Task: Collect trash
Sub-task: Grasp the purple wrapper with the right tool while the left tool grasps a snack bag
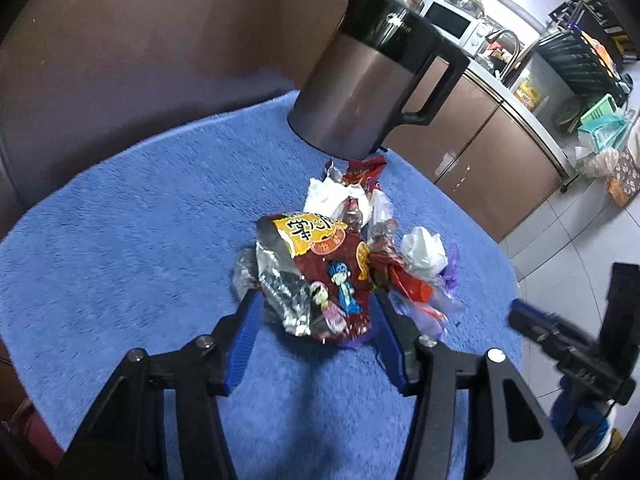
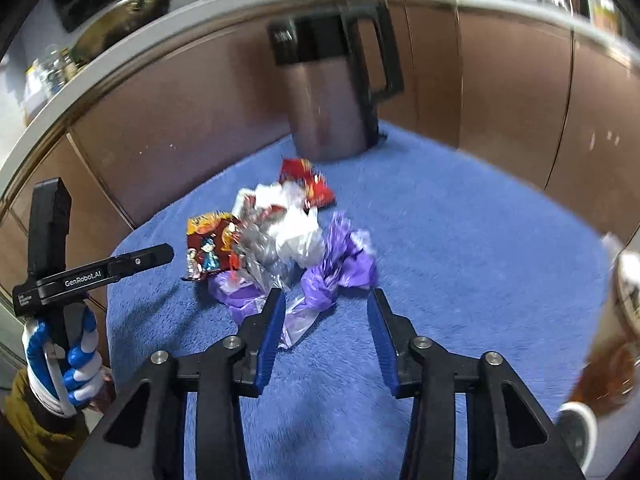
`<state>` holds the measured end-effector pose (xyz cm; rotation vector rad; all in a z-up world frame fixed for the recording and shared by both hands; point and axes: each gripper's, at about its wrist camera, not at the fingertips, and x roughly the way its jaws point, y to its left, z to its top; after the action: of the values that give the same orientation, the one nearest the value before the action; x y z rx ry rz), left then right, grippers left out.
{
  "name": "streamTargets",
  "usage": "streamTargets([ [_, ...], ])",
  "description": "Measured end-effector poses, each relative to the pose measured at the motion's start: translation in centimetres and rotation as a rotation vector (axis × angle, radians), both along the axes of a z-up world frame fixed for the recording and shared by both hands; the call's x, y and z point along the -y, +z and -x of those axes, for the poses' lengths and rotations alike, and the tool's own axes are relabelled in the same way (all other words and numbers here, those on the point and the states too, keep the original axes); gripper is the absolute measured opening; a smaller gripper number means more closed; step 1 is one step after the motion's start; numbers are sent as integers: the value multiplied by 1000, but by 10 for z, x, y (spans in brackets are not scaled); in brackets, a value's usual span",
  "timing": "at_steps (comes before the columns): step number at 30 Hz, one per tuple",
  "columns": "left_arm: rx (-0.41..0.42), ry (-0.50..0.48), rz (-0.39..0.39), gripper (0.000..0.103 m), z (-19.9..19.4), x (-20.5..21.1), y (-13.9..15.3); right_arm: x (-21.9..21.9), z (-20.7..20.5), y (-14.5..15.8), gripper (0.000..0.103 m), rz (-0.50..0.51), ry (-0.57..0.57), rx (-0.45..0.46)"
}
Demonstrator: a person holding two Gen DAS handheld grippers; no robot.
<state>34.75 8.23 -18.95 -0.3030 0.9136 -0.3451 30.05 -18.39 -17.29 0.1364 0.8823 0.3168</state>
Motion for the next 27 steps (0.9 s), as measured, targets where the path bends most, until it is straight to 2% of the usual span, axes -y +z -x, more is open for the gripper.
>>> streamTargets([
  [6, -43, 2, 32, 50, -20, 3, -11, -8, -33, -35, 41, -75, 8, -88],
  [13, -86, -21, 69, 29, -32, 12, -26, -12, -54, -57, 41, -131, -4, -152],
  [16, -95, -28, 93, 24, -34, 14, -29, -16, -60, -65, 41, -135, 1, -169],
  [20, -103, -39, 131, 10, -36, 16, -30, -18, -63, -71, 36, -159, 7, -179],
  [23, -100, -42, 155, 3, -34, 18, -29, -19, -60, -71, 34, -172, 5, -178],
  [27, -81, -43, 164, 2, -26, 18, -22, -16, -47, -61, 32, -164, 11, -156],
])
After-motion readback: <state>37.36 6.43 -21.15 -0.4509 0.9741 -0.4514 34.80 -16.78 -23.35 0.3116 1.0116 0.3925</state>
